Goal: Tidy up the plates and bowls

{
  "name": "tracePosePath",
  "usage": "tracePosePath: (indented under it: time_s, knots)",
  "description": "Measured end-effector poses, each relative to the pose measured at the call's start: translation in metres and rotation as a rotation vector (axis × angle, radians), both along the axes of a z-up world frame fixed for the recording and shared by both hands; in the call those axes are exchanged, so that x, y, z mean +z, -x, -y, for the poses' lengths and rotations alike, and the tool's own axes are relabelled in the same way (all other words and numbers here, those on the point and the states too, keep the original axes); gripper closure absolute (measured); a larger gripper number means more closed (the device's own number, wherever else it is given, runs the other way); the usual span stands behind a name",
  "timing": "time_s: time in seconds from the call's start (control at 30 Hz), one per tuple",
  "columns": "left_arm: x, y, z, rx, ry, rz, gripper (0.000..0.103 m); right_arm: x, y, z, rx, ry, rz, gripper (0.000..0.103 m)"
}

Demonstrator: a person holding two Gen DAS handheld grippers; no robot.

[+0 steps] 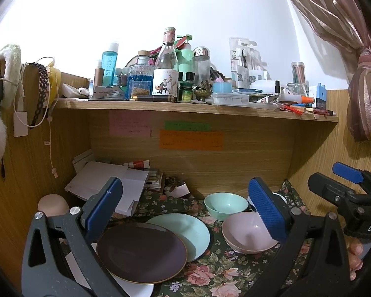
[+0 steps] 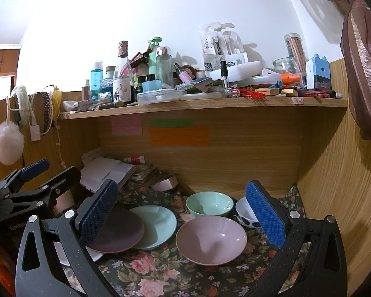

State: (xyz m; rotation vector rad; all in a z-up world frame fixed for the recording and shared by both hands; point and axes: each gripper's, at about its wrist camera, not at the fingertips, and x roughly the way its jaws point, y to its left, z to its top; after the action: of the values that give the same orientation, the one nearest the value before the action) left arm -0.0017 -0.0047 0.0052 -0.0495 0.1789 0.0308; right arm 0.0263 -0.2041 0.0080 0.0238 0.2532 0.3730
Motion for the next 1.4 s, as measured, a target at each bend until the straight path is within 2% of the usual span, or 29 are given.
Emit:
tracePosePath:
  time_s: [1.4]
  knots:
    - [-0.0078,-0.0059,-0.0035,0.005,0.009,-0.016,0.0,-0.0065,-0.0051,-0.0064,0.001,0.004,-0.021,0.0]
